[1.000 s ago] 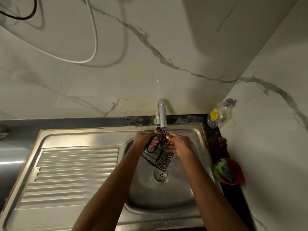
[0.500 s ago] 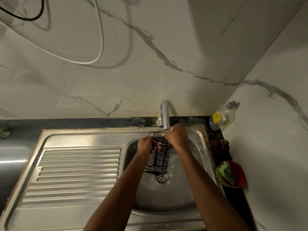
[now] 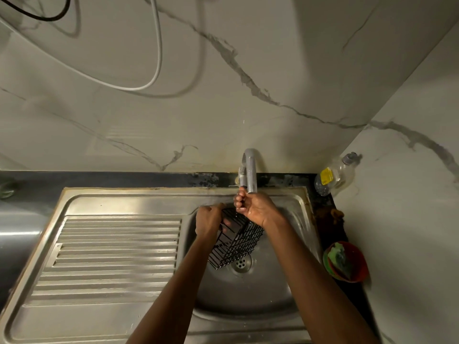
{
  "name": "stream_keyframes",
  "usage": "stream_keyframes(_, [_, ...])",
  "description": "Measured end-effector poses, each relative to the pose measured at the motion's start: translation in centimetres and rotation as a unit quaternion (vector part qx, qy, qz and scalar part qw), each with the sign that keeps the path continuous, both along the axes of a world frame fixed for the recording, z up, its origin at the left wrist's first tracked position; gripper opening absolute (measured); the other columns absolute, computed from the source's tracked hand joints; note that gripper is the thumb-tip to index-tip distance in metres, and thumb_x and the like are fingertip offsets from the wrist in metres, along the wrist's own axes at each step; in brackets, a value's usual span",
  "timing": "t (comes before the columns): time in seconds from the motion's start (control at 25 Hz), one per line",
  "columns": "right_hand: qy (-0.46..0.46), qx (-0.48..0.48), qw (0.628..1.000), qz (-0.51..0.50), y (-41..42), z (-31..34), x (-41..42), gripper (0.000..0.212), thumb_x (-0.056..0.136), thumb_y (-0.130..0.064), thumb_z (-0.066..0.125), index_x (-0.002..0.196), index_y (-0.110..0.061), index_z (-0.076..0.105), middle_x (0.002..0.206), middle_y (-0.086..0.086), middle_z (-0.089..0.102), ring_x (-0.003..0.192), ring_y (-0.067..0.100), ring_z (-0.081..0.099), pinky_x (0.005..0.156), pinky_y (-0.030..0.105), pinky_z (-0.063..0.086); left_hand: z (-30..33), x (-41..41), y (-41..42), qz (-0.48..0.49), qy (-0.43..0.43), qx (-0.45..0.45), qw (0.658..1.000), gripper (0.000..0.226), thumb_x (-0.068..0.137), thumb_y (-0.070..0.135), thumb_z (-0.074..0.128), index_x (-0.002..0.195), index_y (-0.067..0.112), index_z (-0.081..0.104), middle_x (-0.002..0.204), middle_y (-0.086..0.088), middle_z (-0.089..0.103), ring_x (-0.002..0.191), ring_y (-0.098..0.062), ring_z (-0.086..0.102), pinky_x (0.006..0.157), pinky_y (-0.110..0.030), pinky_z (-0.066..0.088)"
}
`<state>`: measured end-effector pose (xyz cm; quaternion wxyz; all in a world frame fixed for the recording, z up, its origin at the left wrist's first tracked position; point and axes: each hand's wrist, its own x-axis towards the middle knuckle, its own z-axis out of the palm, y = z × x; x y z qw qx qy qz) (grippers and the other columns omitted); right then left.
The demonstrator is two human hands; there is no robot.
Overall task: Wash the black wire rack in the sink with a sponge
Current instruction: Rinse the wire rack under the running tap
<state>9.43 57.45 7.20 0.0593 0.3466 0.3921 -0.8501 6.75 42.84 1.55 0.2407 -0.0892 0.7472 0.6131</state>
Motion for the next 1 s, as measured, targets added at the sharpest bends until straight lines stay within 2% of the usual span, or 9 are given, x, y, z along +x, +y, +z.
stream_keyframes(0.08, [0.011, -0.011, 1.000, -0.009, -0.5, -0.1, 0.0, 0.028, 0.104, -0.008, 0.041, 0.079, -0.013, 0.053, 0.066, 0.005, 0.051, 0.056, 0.016, 0.047, 0.047, 0.023, 0.035, 0.4, -0.5, 0.0, 0.016, 0.023, -0.014, 1.000, 0.039, 0.097, 0.039, 0.058, 0.076, 0.012, 0.077, 0.055, -0.012, 0.070, 0.044, -0.023, 0.060, 0.055, -0.034, 0.050])
stream_keyframes(0.2, [0.022, -0.043, 0.997, -0.055, -1.2, -0.2, 0.3, 0.024, 0.102, -0.005, 0.038, 0.083, -0.013, 0.050, 0.063, 0.002, 0.048, 0.054, 0.014, 0.043, 0.047, 0.022, 0.032, 0.5, -0.9, 0.6, 0.029, 0.030, -0.018, 0.999, 0.049, 0.093, 0.048, 0.061, 0.064, 0.010, 0.070, 0.052, -0.010, 0.067, 0.043, -0.022, 0.059, 0.061, -0.036, 0.050])
stream_keyframes(0.36, [0.052, -0.078, 0.987, -0.128, -0.3, -0.3, 1.1, 0.021, 0.096, 0.003, 0.032, 0.099, -0.004, 0.052, 0.061, 0.000, 0.041, 0.051, 0.011, 0.037, 0.046, 0.021, 0.027, 0.4, -1.1, 1.8, 0.047, 0.028, -0.004, 0.998, 0.040, 0.093, 0.044, 0.063, 0.073, 0.011, 0.072, 0.046, -0.004, 0.061, 0.040, -0.017, 0.054, 0.061, -0.034, 0.048])
stream_keyframes(0.44, [0.079, -0.089, 0.981, -0.154, 0.1, -0.3, 1.2, 0.015, 0.094, 0.000, 0.039, 0.094, -0.007, 0.052, 0.059, 0.000, 0.041, 0.049, 0.011, 0.038, 0.046, 0.022, 0.028, 0.7, -1.3, 2.7, 0.051, 0.033, 0.002, 0.998, 0.034, 0.095, 0.039, 0.064, 0.076, 0.013, 0.073, 0.044, -0.001, 0.057, 0.037, -0.013, 0.049, 0.057, -0.032, 0.045])
stream_keyframes(0.52, [0.093, -0.096, 0.976, -0.171, -0.2, -0.2, 1.1, 0.006, 0.094, -0.008, 0.046, 0.093, -0.008, 0.052, 0.059, 0.000, 0.040, 0.049, 0.010, 0.035, 0.047, 0.022, 0.028, 1.0, -1.6, 3.6, 0.047, 0.047, 0.010, 0.998, 0.034, 0.096, 0.033, 0.066, 0.068, 0.014, 0.069, 0.042, 0.002, 0.053, 0.035, -0.011, 0.046, 0.056, -0.031, 0.043])
stream_keyframes(0.6, [0.091, -0.099, 0.972, -0.191, -0.6, 0.0, 1.3, 0.014, 0.100, -0.013, 0.045, 0.091, -0.008, 0.054, 0.059, -0.001, 0.039, 0.048, 0.010, 0.033, 0.045, 0.022, 0.028, 0.9, -2.0, 4.1, 0.040, 0.061, 0.016, 0.997, 0.039, 0.095, 0.028, 0.068, 0.059, 0.015, 0.062, 0.040, 0.003, 0.050, 0.035, -0.013, 0.044, 0.057, -0.034, 0.044])
stream_keyframes(0.76, [0.098, -0.089, 0.973, -0.188, -0.9, 0.4, 2.3, 0.037, 0.106, -0.017, 0.038, 0.071, -0.015, 0.048, 0.055, -0.002, 0.042, 0.045, 0.010, 0.032, 0.045, 0.022, 0.031, 0.8, -2.6, 3.8, 0.037, 0.082, 0.026, 0.996, 0.048, 0.095, 0.020, 0.069, 0.052, 0.021, 0.047, 0.042, 0.006, 0.046, 0.035, -0.012, 0.043, 0.056, -0.032, 0.045])
stream_keyframes(1.0, [0.050, -0.038, 0.964, -0.259, 2.7, -0.4, 2.9, 0.030, 0.102, -0.006, 0.039, 0.074, -0.016, 0.048, 0.058, -0.002, 0.046, 0.050, 0.011, 0.037, 0.049, 0.023, 0.027, 1.1, -2.7, 1.6, 0.024, 0.079, 0.060, 0.995, 0.041, 0.097, 0.013, 0.066, 0.061, 0.017, 0.048, 0.051, 0.001, 0.045, 0.042, -0.011, 0.040, 0.042, -0.024, 0.040])
